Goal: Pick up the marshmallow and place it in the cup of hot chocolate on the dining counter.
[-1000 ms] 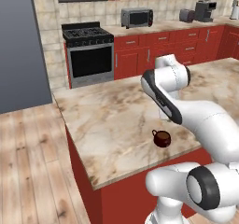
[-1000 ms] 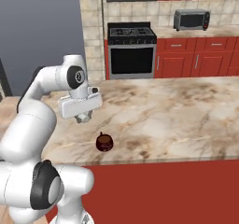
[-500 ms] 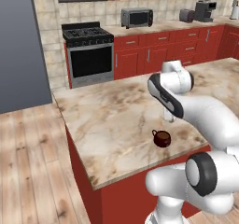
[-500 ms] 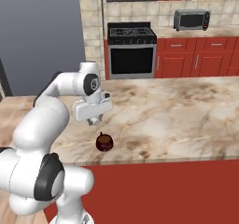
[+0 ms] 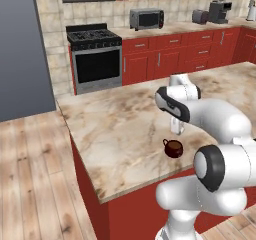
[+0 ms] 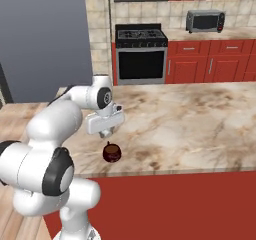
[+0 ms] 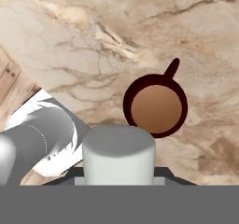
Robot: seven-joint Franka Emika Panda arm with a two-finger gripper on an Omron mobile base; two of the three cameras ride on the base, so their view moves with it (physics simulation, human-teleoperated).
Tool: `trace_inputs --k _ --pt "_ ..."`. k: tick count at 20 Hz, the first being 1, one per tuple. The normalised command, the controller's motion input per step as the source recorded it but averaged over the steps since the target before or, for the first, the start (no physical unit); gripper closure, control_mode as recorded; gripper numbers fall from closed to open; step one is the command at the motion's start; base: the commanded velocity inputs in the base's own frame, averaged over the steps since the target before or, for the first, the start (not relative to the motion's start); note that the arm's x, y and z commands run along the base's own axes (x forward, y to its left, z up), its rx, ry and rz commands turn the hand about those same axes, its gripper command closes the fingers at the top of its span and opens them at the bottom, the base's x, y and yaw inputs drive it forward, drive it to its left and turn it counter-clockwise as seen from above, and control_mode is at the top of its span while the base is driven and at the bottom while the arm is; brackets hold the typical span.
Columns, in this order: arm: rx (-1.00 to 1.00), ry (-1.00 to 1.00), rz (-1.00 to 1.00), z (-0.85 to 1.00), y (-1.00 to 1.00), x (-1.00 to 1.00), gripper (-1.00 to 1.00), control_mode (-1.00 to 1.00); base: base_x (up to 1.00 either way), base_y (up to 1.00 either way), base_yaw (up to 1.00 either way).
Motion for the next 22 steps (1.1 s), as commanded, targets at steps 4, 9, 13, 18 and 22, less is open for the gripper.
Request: trace_inputs --k 4,9,13,18,22 --pt "0.00 0.00 0.00 -0.27 0.00 0.25 1.00 -1.00 0.00 0.00 0.00" --pt "0.00 0.00 0.00 -0.29 0.00 0.19 1.00 -1.00 0.00 0.00 0.00" --pt "0.00 0.00 0.00 -0.38 -0.03 0.21 1.00 -1.00 0.00 0.00 0.00" --pt "0.00 0.00 0.00 -0.22 -0.06 0.06 1.00 -1.00 0.00 0.00 0.00" --pt "0.00 0.00 0.00 -0.10 -0.10 0.00 1.00 -1.00 0.00 0.00 0.00"
